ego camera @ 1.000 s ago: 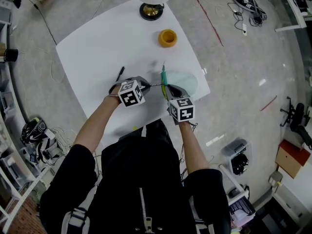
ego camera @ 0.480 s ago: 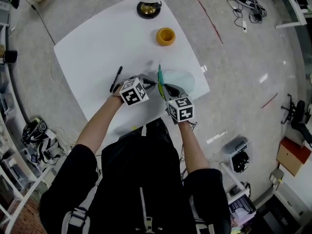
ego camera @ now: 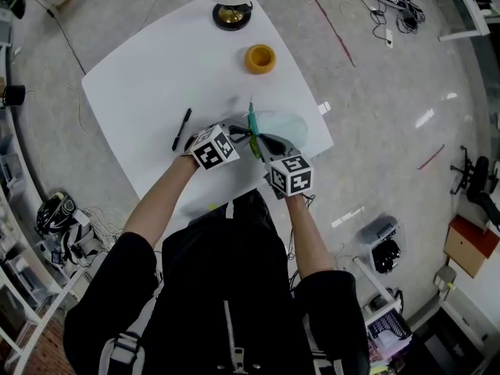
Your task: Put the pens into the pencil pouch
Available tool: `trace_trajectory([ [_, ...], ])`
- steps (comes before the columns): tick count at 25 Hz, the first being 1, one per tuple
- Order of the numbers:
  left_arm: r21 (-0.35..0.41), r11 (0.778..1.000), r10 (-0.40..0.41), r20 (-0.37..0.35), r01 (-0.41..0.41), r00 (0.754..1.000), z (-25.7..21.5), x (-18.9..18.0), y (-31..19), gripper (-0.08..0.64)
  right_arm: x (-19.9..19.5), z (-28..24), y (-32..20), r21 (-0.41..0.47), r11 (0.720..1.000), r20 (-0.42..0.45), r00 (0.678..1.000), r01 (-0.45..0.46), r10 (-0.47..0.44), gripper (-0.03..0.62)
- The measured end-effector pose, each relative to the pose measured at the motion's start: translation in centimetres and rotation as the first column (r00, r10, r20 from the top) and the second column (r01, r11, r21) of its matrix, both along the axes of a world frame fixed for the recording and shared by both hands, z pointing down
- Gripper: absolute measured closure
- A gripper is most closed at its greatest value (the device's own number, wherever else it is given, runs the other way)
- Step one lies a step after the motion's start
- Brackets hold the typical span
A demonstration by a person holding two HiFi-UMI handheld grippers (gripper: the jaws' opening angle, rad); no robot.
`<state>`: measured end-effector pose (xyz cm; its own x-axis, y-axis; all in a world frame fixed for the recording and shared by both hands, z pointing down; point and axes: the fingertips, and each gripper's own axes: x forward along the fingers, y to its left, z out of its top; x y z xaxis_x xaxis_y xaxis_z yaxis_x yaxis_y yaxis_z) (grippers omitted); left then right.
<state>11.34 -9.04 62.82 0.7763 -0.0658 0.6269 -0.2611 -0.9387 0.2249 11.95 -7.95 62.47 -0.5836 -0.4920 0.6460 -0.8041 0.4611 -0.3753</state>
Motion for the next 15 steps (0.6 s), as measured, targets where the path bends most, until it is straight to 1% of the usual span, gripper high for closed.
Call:
trace_trajectory([
  [4, 0.009, 1.000, -0.014, -0.018, 0.015, 1.000, -0.09, 0.56, -0.23, 0.511, 0.22, -0.15, 0.00, -0.001, 1.000, 0.016, 1.000, -0.006, 0.006, 0.566],
  [10, 0.029, 0.999, -0.030, -0.039, 0.032, 0.999, -0.05, 0.62, -0.74, 0.511, 0.22, -0.92, -0.41, -0.012, 1.000, 0.079, 0.997, -0.010, 0.011, 0.568],
  [15, 0.031, 0.999, -0.038, -0.061, 0.040, 0.997, 0.04, 1.07, -1.00, 0.511, 0.07, -1.00, -0.45, -0.014, 1.000, 0.094, 0.996, -0.003, 0.005, 0.568],
])
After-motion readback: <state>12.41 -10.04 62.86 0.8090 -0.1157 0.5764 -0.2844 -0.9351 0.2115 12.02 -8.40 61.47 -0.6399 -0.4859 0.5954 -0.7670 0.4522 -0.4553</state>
